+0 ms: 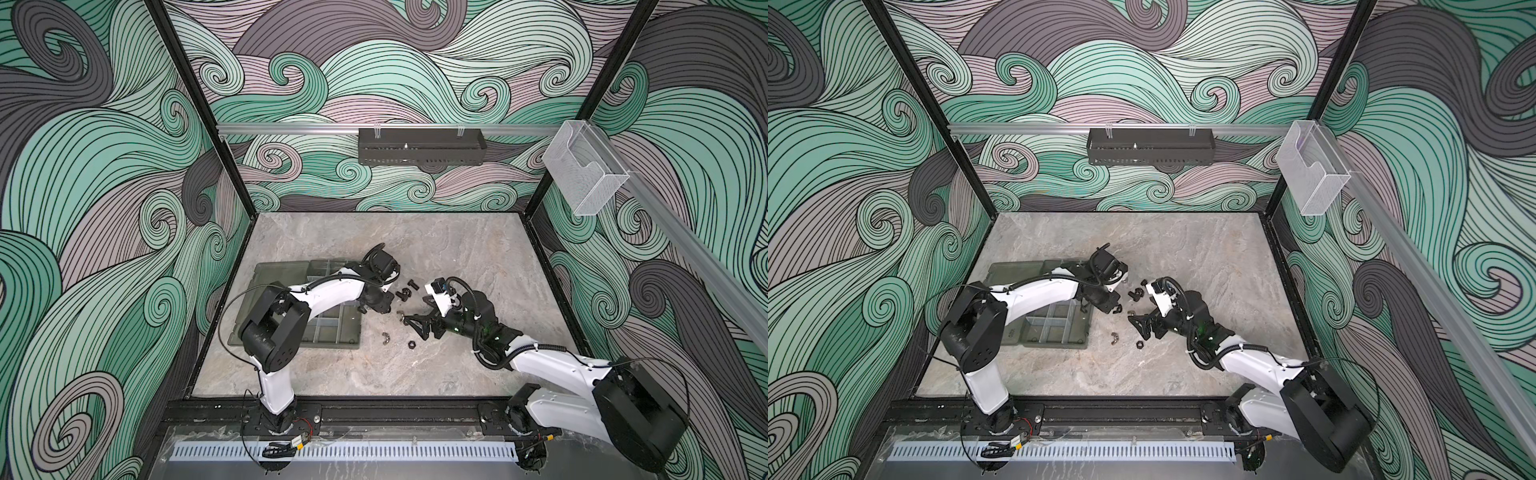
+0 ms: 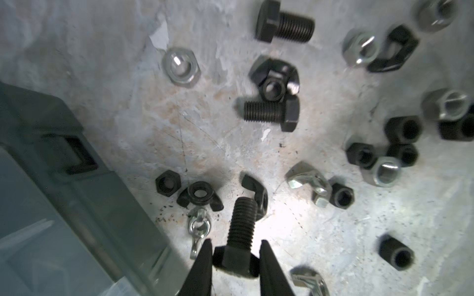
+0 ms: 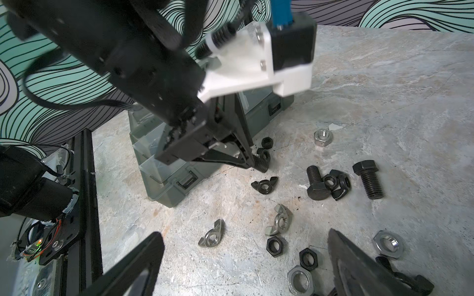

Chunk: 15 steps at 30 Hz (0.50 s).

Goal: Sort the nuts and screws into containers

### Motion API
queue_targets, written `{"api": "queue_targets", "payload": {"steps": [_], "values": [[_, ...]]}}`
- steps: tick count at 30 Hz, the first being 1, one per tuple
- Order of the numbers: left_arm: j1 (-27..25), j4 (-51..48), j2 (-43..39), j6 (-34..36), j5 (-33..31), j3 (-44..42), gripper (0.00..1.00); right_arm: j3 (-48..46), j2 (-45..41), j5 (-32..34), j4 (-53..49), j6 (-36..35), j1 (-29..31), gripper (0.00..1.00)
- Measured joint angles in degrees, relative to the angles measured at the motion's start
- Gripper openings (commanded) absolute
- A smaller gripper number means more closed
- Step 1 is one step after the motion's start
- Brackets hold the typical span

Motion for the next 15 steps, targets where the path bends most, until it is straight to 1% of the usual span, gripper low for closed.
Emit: {"api": "queue_targets", "payload": {"steps": [5, 9, 15], "values": [[0.6, -0.2, -6.0, -1.7, -0.8, -1.2, 0.19, 0.1, 0.0, -0.6, 0.0, 0.0, 0.0, 0.99], [1.5, -1.7, -11.6, -4.6, -2.8, -5.0, 0.18, 0.4, 0.3, -1.9, -0.2, -0.5, 0.3, 0.99], [3.4, -4.5, -21.0, -8.9, -6.4, -12.6, 0.17, 2.4, 2.6, -4.2, 0.0, -1.7, 3.2, 0.99]]}}
